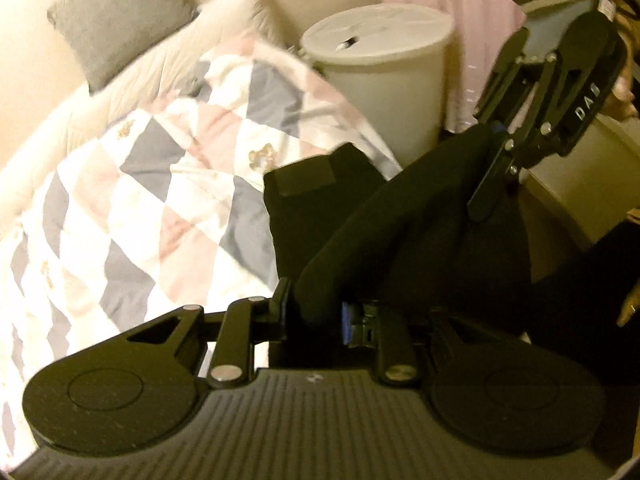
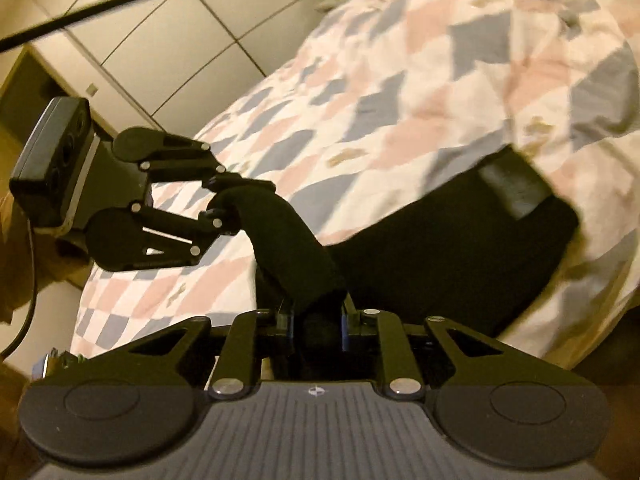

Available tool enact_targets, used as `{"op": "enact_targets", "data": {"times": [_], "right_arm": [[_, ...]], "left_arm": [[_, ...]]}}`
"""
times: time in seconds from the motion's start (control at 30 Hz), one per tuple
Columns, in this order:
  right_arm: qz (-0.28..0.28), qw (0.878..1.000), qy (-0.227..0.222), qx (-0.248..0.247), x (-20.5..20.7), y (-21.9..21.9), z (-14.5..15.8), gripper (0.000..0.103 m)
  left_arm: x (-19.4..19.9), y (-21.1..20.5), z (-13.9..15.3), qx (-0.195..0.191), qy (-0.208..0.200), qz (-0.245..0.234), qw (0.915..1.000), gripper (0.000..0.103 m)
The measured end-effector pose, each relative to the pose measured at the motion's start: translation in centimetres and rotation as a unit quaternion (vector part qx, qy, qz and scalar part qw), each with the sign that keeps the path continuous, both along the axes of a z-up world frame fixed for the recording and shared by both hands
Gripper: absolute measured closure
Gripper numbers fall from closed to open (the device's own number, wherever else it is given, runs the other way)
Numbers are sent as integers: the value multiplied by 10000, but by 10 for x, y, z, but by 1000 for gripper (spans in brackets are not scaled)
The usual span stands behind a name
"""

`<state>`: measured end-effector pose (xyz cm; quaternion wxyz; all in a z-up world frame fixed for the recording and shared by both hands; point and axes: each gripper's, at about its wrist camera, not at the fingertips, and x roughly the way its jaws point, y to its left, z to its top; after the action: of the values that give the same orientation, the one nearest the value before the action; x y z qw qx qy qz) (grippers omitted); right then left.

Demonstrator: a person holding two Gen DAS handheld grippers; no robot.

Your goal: Fold clothes

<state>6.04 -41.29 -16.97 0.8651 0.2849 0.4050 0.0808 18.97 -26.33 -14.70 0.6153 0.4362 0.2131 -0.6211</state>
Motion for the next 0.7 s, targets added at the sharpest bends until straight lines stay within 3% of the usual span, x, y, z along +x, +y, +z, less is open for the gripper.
{"op": "enact_targets", "data": {"times": [0.17, 0.3, 0.33, 0.4, 0.5, 0.57, 0.6, 0.67, 0.7], "right_arm": [[-265, 9978, 408, 455, 24, -105, -42, 84], [-620, 9896, 954, 880, 53, -167, -99, 84], [-693, 9866, 1111, 976, 61, -178, -113, 84], [-725, 9822, 1301, 1143, 70, -191, -131, 83], [-721, 9785, 1292, 1438, 69, -198, -137, 77], [-765, 9759, 1299, 1576, 64, -200, -136, 71], [-798, 9755, 1271, 1612, 62, -201, -134, 66], [-795, 9764, 1189, 1620, 60, -202, -130, 66], [-748, 9796, 1158, 1463, 61, -201, -126, 76]], "left_arm": [[27, -121, -36, 592, 420, 453, 9963, 82], [59, -195, -81, 1083, 847, 1057, 9848, 76], [70, -206, -94, 1184, 991, 1362, 9786, 66], [90, -210, -106, 1189, 1333, 2021, 9629, 58], [116, -182, -90, 644, 2023, 3122, 9260, 60], [124, -157, -79, 353, 2251, 3661, 9023, 63], [122, -141, -73, 258, 2304, 3848, 8934, 67], [112, -112, -69, 167, 2373, 4094, 8808, 69], [104, -97, -68, 150, 2413, 4189, 8753, 69]]}}
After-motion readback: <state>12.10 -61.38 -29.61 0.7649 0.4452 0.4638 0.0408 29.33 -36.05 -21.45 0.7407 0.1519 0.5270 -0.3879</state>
